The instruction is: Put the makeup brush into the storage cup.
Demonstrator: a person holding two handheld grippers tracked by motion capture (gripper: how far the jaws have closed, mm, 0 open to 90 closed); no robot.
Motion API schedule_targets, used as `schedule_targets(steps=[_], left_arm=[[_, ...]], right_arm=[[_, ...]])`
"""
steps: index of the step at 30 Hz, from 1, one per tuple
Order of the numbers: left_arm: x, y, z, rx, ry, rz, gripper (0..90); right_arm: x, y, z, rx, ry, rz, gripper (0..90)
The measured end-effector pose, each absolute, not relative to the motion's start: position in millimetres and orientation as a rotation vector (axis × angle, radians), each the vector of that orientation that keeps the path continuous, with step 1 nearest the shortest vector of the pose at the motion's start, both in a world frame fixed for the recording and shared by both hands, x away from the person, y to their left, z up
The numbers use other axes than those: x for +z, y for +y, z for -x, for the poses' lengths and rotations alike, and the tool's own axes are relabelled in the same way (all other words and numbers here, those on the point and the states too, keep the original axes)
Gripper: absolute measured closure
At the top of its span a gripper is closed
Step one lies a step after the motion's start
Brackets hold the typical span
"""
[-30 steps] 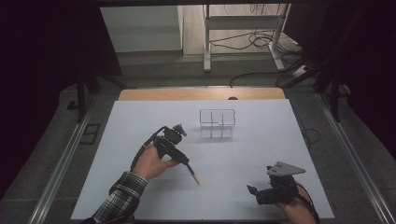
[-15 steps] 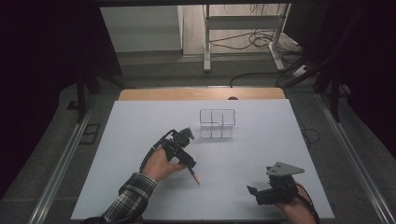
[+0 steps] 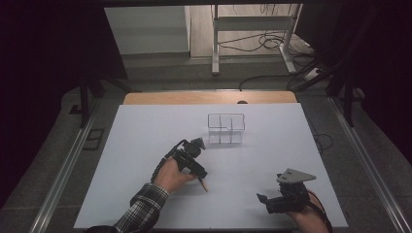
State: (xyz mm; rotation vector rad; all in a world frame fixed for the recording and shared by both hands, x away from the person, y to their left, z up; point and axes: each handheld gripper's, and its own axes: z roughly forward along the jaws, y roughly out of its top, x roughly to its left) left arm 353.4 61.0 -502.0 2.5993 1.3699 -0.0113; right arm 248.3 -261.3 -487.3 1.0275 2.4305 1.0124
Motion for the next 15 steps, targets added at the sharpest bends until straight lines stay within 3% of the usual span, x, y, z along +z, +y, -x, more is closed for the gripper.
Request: schedule_targets(steps=[15], left_arm=[[-510.0,55.4,-350.9,0.016,1.378,-2.626,13.0]], right_arm=[[-487.8,-261.0,-248.3,1.008,2.436,-1.027,1.3]])
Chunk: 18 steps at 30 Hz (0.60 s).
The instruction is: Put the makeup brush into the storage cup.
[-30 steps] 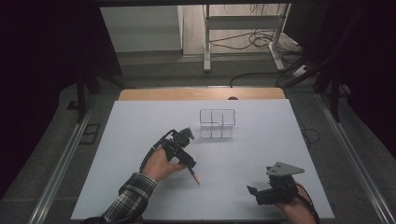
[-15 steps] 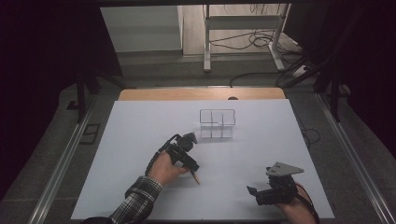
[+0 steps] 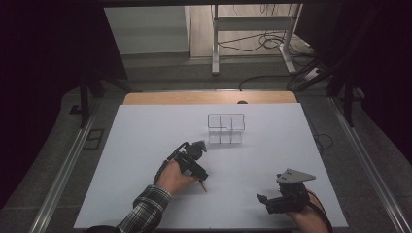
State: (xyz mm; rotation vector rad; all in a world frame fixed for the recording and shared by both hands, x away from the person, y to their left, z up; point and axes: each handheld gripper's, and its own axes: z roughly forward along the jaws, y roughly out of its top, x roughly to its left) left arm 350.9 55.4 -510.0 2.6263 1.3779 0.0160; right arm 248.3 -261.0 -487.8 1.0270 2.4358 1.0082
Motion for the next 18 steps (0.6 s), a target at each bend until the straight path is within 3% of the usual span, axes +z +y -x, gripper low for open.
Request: schedule_targets(steps=[4,7,9,12,18], left_arm=[[-507.2,56.8,-350.3,0.015,1.368,-2.636,21.1],[-503.7,58.8,-349.4,0.015,1.332,-2.659,33.4],[-501.2,60.0,-348.6,0.004,1.306,-2.672,47.8],[-500.3,62.0,-348.2,-0.028,1.270,-2.682,81.8],[-499.8,60.7,-348.5,-0.024,1.252,-2.702,83.7]], right_arm=[[-488.0,-261.0,-248.3,1.007,2.437,-1.027,1.3],[-488.1,-260.9,-248.3,1.005,2.438,-1.026,1.4],[-488.1,-260.9,-248.3,1.004,2.438,-1.025,1.4],[-488.2,-260.8,-248.3,1.004,2.439,-1.024,1.4],[-488.2,-260.8,-248.2,1.002,2.439,-1.023,1.5]])
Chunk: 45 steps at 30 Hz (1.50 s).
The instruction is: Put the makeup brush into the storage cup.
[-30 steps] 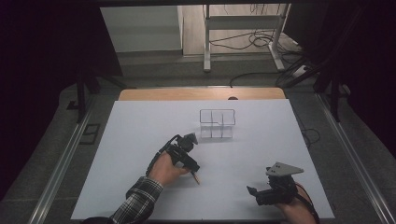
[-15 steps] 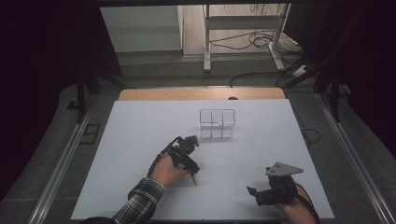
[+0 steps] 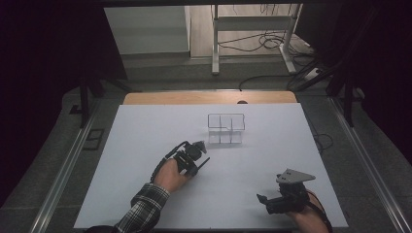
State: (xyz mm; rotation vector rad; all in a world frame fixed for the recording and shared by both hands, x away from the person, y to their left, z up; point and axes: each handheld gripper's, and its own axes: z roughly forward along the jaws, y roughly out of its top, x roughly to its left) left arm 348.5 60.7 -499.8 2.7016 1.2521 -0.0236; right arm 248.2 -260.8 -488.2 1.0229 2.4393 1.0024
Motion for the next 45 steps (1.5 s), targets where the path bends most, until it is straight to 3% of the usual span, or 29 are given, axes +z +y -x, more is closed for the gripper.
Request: schedule_targets(steps=[16,35,45], left_arm=[[-487.8,68.6,-347.3,-0.100,1.208,-2.641,83.6],[-462.4,91.1,-335.2,-0.216,1.091,-2.415,83.5],[-449.2,107.7,-324.7,-0.194,1.022,-2.269,83.6]], right_arm=[[-488.5,-260.3,-248.1,1.002,2.444,-1.022,1.8],[-490.1,-258.6,-248.0,0.994,2.480,-1.012,2.7],[-490.4,-257.8,-247.7,0.995,2.487,-1.007,2.7]])
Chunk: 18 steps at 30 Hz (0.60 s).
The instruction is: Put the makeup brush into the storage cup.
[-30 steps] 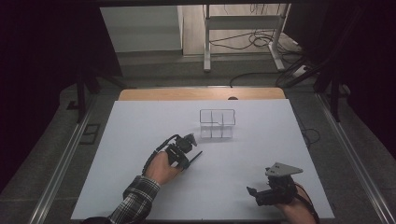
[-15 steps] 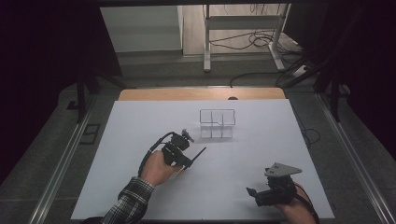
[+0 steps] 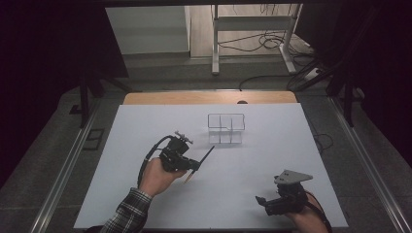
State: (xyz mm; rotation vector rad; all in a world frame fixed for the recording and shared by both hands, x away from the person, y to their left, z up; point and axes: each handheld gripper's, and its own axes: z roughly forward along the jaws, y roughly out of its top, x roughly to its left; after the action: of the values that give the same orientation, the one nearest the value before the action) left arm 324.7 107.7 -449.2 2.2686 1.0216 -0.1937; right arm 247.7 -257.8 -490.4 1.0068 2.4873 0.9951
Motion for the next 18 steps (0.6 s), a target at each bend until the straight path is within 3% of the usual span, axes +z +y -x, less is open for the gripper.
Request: schedule_targets(steps=[18], left_arm=[[-437.3,131.7,-301.7,-0.114,0.874,-2.036,83.6]], right_arm=[[-489.8,-254.7,-246.4,1.011,2.527,-1.007,4.4]])
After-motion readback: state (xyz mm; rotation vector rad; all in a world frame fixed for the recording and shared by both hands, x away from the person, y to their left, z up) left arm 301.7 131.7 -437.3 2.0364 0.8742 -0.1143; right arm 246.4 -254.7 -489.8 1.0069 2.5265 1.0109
